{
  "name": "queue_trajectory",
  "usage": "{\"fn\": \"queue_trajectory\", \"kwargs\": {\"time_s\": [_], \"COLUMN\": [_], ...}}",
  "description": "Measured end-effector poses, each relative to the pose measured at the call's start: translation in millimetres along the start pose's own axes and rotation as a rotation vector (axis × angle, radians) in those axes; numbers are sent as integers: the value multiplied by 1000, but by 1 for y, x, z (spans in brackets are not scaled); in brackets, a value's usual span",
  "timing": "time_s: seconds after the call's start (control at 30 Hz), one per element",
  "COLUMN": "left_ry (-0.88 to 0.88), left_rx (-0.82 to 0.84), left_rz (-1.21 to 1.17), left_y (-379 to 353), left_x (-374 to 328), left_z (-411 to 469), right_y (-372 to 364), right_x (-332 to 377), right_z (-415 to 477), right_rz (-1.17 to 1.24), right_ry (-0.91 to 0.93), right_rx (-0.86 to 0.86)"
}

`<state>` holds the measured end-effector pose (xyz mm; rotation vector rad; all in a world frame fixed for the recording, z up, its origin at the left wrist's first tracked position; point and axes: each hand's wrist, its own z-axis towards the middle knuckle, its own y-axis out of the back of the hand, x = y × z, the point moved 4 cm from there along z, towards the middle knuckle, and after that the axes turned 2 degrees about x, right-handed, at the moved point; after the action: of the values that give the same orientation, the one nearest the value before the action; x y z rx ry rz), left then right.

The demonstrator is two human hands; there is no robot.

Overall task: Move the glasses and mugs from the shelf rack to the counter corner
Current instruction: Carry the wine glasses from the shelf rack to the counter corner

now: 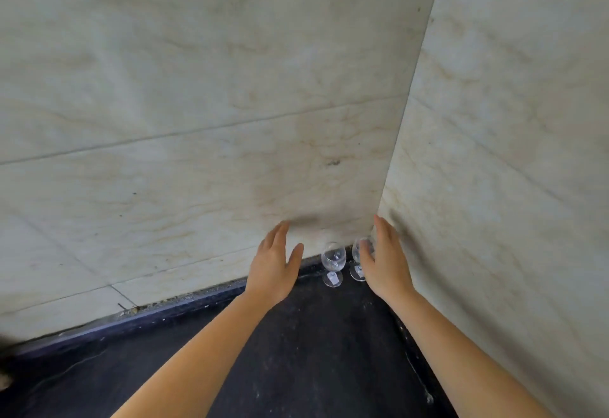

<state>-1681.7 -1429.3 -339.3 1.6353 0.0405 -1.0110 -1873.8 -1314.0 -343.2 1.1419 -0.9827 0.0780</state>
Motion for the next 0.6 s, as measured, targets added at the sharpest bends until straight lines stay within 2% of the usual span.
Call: {"fn": "queue_trajectory", "kwargs": {"time_s": [0.17,0.3,0.43,0.6], "left_ry": [-57,17,202,571], "left_rx": [-292,-518,-663,-726], "left_rz": [345,608,784,900], "left_y": [152,272,351,382], "left_x": [-21,-18,10,43], "left_z": [-55,-139,-274,-470], "right_y": [53,61,13,-75], "right_x": [130,242,345,440], "right_z": [-11,-32,-90,-229], "right_rz": [-141,-210,-78,85], "right_ry": [328,644,945,1244], "right_rx": [-83,-155,-99,165]}}
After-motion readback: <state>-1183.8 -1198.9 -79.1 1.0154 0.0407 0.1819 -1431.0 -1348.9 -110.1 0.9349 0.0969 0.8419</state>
